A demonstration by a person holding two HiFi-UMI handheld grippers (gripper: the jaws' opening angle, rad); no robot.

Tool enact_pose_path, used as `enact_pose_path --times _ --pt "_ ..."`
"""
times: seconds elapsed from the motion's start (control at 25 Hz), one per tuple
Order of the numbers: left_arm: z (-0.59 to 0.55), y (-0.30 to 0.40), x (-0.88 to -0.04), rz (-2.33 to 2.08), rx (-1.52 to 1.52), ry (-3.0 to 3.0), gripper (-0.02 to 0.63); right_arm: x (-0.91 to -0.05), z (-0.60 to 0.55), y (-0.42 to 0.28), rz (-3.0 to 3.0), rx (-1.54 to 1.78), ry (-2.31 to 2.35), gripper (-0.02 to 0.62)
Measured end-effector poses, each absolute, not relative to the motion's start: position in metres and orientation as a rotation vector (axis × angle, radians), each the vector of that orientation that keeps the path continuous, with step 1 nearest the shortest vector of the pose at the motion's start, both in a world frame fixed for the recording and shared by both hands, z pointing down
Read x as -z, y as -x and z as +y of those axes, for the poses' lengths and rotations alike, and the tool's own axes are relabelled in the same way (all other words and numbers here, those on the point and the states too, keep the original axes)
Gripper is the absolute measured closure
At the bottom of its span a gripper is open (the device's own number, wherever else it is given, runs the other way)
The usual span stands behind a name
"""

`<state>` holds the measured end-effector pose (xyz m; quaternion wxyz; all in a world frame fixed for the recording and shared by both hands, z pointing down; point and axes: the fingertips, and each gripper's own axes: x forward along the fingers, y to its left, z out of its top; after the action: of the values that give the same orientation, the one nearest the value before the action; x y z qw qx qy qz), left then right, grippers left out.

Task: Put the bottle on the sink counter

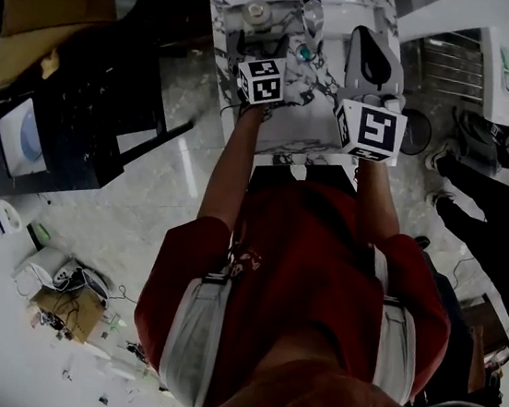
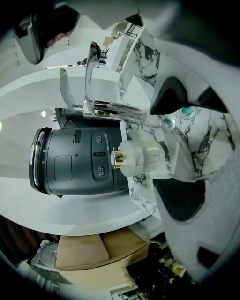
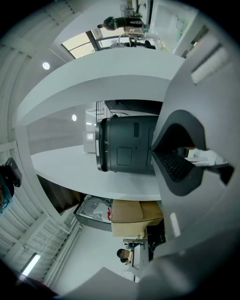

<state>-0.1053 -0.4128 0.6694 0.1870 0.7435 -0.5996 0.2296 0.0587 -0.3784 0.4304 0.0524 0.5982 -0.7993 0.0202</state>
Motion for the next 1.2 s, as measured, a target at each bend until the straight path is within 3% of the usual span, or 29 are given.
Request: enact_pose_path --times 0.72,1.2 --pt "-0.345 0.083 -0.596 -1.735 -0.728 -2.31 0.192 -0.415 -0.349 -0.055 -2.491 -0.031 -1.801 0.595" --pt "-0.32 0.066 -0.517 -1.753 -0.531 -2.436 0.201 -0.402 -0.34 -0.052 -2.514 0.027 -1.765 0.595"
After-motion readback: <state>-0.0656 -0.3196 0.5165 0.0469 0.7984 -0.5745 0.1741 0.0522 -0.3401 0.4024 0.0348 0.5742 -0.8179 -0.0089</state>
